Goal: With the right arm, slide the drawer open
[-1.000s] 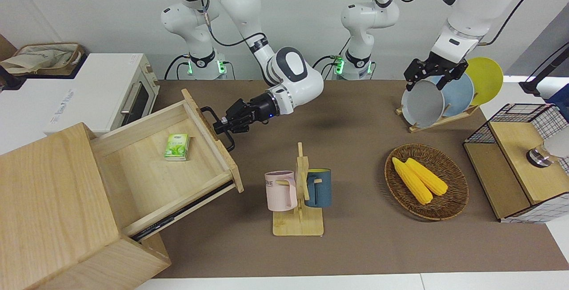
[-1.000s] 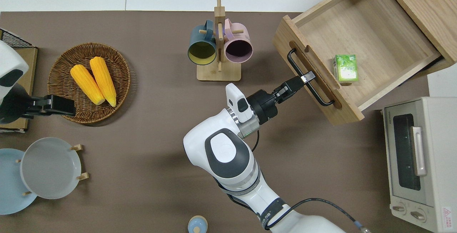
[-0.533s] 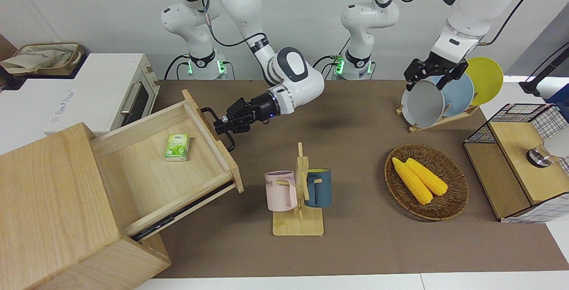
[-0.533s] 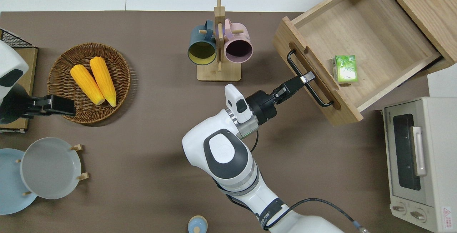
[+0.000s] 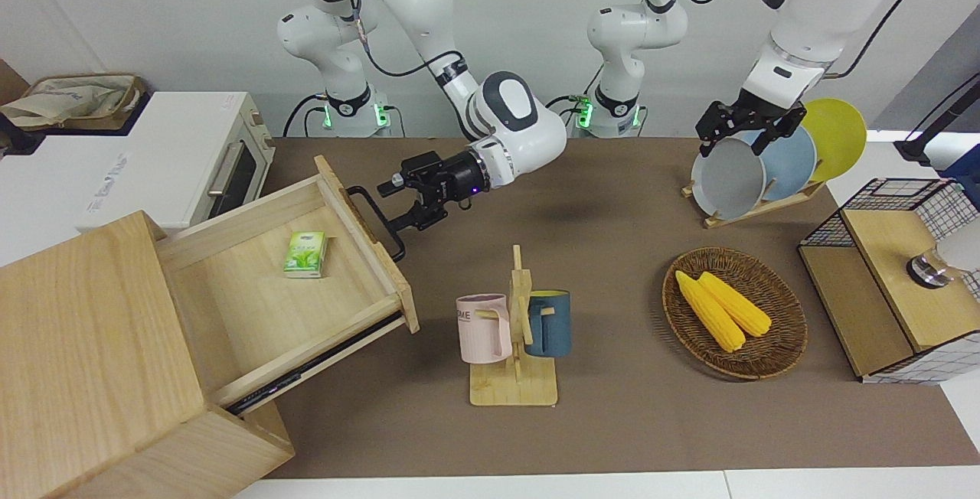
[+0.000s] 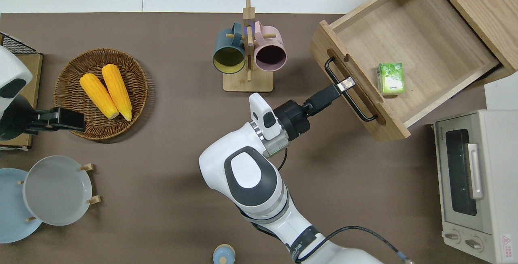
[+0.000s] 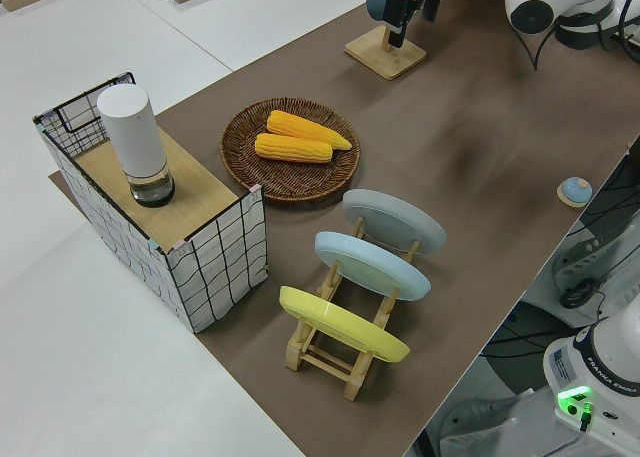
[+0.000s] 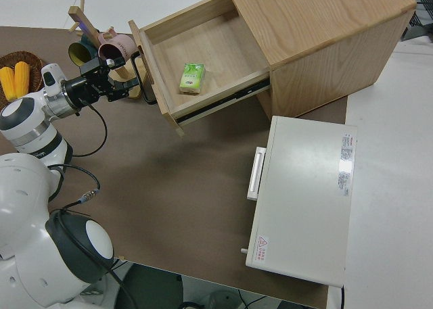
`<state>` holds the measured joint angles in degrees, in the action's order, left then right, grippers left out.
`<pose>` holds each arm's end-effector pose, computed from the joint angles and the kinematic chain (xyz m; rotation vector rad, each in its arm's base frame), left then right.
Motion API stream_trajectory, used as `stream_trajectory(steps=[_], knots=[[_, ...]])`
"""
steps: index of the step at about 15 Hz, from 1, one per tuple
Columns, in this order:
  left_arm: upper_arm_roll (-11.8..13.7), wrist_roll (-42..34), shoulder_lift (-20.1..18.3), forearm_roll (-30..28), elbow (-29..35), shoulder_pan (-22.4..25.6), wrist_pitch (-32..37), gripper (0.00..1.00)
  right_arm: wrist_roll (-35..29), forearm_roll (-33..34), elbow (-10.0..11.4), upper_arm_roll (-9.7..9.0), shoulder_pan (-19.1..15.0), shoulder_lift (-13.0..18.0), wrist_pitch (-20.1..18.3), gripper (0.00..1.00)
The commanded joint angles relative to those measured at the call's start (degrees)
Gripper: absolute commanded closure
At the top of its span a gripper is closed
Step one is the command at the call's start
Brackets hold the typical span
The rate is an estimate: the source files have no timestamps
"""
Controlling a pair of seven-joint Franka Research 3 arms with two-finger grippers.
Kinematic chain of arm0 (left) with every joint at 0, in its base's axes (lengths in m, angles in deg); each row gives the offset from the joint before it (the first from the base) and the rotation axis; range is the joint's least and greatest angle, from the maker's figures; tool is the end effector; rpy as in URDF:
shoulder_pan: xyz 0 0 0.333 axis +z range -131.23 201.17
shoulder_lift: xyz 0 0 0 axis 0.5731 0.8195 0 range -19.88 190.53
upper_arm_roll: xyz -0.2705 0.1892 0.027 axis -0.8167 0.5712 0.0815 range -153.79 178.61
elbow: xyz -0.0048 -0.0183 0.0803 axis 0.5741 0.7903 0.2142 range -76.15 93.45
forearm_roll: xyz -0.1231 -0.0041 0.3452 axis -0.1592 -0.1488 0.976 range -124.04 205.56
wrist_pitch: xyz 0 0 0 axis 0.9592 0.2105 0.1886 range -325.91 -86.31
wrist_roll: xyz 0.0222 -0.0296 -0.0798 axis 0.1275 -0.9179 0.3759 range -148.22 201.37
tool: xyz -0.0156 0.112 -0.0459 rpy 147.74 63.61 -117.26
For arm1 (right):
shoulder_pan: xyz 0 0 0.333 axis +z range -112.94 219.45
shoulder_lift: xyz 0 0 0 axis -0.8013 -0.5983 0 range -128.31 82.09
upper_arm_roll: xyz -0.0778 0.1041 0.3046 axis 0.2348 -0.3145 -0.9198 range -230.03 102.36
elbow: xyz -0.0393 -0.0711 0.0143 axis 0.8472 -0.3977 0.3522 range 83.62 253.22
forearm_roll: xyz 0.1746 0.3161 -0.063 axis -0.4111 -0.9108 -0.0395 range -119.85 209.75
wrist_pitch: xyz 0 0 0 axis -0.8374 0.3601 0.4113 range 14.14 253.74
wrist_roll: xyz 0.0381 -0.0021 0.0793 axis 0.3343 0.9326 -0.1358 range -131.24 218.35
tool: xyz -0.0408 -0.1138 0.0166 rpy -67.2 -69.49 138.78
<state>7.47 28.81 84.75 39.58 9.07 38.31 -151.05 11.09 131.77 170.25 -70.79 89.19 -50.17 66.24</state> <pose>0.5228 -0.0173 0.6150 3.1223 0.0177 -0.0392 0.5570 0.3094 0.4384 1.5295 0.3810 0.4283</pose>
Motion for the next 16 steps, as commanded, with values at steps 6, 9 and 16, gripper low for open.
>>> stream_trajectory(steps=[6,9,16], knots=[[0.28,-0.39,-0.57,0.65,0.28,-0.35,0.65,0.00,-3.66,-11.66,-6.04,-0.34,1.86,-0.10,-0.83,0.013],[0.28,-0.39,-0.57,0.65,0.28,-0.35,0.65,0.00,-3.48,-14.65,-9.21,-0.42,2.65,-0.10,-0.74,0.013],[0.28,-0.39,-0.57,0.65,0.28,-0.35,0.74,0.00,-0.32,-29.05,-17.48,-0.95,1.69,2.97,-0.66,0.013]])
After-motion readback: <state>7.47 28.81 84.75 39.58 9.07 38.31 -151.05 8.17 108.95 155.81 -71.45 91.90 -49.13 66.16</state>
